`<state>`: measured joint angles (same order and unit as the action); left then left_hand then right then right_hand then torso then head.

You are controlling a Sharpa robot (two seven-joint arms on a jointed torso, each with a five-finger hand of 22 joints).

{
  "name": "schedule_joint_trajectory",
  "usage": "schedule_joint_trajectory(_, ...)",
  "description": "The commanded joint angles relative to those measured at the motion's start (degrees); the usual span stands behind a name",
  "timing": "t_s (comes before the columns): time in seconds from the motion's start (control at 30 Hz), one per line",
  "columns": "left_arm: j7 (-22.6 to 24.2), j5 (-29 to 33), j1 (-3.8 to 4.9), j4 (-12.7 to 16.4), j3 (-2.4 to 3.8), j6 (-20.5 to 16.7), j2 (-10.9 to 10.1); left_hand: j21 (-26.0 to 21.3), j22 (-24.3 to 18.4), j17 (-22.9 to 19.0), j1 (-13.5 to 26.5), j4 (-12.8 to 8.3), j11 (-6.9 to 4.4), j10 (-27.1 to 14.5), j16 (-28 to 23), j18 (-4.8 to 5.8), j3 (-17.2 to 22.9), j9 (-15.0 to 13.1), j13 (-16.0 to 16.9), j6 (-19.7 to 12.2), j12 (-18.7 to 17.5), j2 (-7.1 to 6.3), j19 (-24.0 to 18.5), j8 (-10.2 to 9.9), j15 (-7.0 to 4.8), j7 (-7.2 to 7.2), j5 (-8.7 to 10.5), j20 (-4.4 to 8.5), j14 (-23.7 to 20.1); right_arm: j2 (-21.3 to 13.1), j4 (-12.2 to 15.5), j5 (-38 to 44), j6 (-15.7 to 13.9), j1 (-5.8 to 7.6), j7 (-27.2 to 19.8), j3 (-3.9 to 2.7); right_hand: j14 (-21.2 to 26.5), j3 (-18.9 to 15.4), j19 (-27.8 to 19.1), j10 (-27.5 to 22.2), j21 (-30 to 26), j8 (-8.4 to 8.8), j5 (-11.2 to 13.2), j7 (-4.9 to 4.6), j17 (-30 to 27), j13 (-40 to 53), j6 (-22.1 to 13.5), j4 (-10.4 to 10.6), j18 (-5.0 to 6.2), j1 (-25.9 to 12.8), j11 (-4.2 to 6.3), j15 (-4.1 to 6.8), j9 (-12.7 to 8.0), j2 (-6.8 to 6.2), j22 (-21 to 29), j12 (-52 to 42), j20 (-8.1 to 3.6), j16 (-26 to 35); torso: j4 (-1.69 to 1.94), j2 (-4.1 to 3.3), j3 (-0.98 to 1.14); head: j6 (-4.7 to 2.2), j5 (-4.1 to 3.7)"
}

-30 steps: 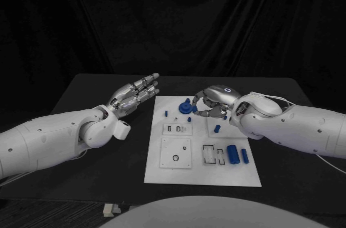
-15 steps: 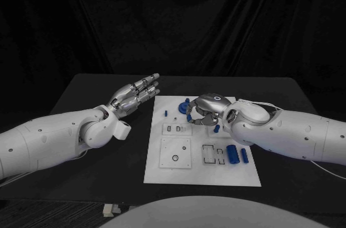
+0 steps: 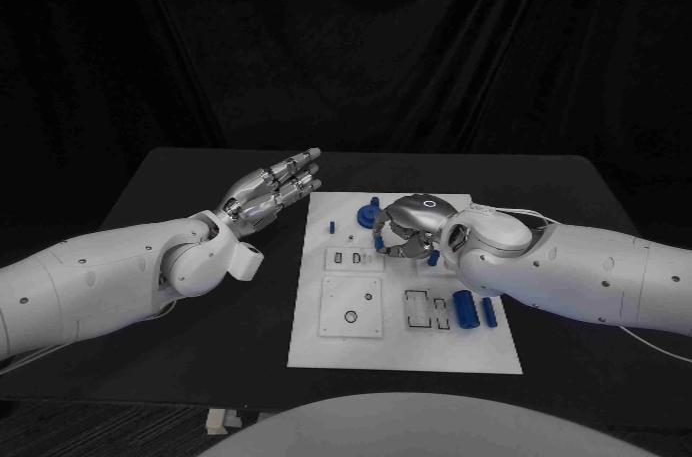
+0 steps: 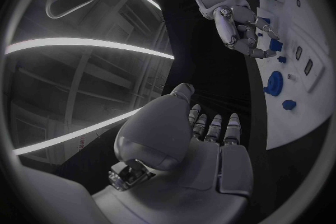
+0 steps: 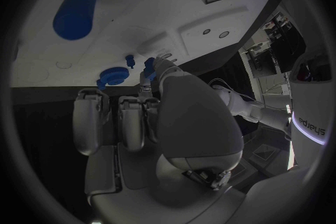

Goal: Assemble the parts on the task board

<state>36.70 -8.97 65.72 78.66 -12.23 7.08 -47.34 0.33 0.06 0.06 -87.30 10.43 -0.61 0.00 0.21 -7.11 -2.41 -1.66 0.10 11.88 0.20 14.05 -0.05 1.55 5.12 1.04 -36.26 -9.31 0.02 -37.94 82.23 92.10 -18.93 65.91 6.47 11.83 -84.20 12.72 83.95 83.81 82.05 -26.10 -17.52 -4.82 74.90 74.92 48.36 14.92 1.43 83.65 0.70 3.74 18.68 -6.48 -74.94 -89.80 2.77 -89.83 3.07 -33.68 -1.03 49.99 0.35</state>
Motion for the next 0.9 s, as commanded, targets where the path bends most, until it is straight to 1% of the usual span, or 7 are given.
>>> schedule_joint_trajectory(0.03,0.6,0.1,-0.10,0.1,0.06,0.7,0.1,-0.3,-0.1,-0.1,-0.2,0.0,0.49,0.0,-0.2,-1.12,0.4,0.0,-0.1,0.0,-0.2,-0.05,0.0,0.2,0.49,0.30,-0.18,-0.51,0.0,0.1,-0.2,0.8,2.2,-0.26,1.9,-0.03,-5.8,-0.3,0.7,6.2,-0.2,0.25,0.0,0.08,15.1,15.1,-0.4,-0.2,0.83,-0.8,-0.41,-0.33,0.0,0.14,-12.0,-0.2,0.18,-0.2,0.01,0.02,-0.02,0.01,0.09)
schedule_joint_trajectory(0.23,0.5,0.1,-0.25,0.0,0.06,0.8,0.1,-0.3,-0.1,-0.1,-0.2,0.0,0.49,0.0,-0.2,-1.12,0.4,0.0,-0.1,0.0,-0.2,-0.05,0.0,0.2,0.49,0.30,-0.18,-0.51,0.0,0.4,-0.3,0.8,2.2,-0.36,1.7,-0.03,-5.8,-0.3,0.6,6.2,-0.3,0.28,0.1,0.06,15.1,15.1,-0.5,-0.2,0.85,-0.9,-0.43,-0.36,0.0,0.16,-12.0,-0.2,0.21,-0.2,0.05,0.02,-0.01,0.01,-0.03)
schedule_joint_trajectory(0.53,0.5,0.1,-0.45,0.0,0.06,0.9,0.2,-0.3,-0.1,-0.1,-0.2,0.0,0.49,0.0,-0.2,-1.12,0.4,0.0,-0.1,0.0,-0.2,-0.05,0.0,0.2,0.49,0.30,-0.18,-0.51,0.0,0.7,-0.3,0.8,2.4,-0.41,1.4,-0.03,-5.8,-0.3,0.5,6.2,-0.4,0.30,0.2,0.06,15.1,15.1,-0.5,-0.2,0.88,-1.0,-0.45,-0.39,0.0,0.19,-12.0,-0.2,0.24,-0.2,0.00,0.02,0.00,0.01,0.15)
schedule_joint_trajectory(0.83,0.5,0.1,-0.56,-0.1,0.06,0.9,0.1,-0.3,-0.1,-0.1,-0.2,0.0,0.49,0.0,-0.2,-1.12,0.4,0.0,-0.1,0.0,-0.2,-0.05,0.0,0.2,0.49,0.30,-0.18,-0.51,0.0,0.7,-0.2,0.8,3.0,-0.42,1.3,-0.03,-5.8,-0.4,0.4,6.2,-0.6,0.36,0.6,0.07,15.1,15.1,-0.7,-0.3,0.91,-1.2,-0.47,-0.44,-0.1,0.20,-11.9,-0.2,0.31,-0.2,0.04,0.04,0.00,0.01,0.06)
schedule_joint_trajectory(0.9,0.5,0.1,-0.58,-0.2,0.06,0.9,0.1,-0.3,-0.1,-0.1,-0.2,0.0,0.49,0.0,-0.2,-1.12,0.4,0.0,-0.1,0.0,-0.2,-0.05,0.0,0.2,0.49,0.30,-0.18,-0.51,0.0,0.8,-0.2,0.8,3.2,-0.42,1.3,-0.03,-5.8,-0.5,0.4,6.2,-0.6,0.54,1.0,0.07,15.1,15.1,-1.0,-0.4,0.92,-1.3,-0.47,-0.45,-0.1,0.20,-11.9,-0.2,0.36,-0.2,0.04,0.05,-0.01,0.01,0.06)
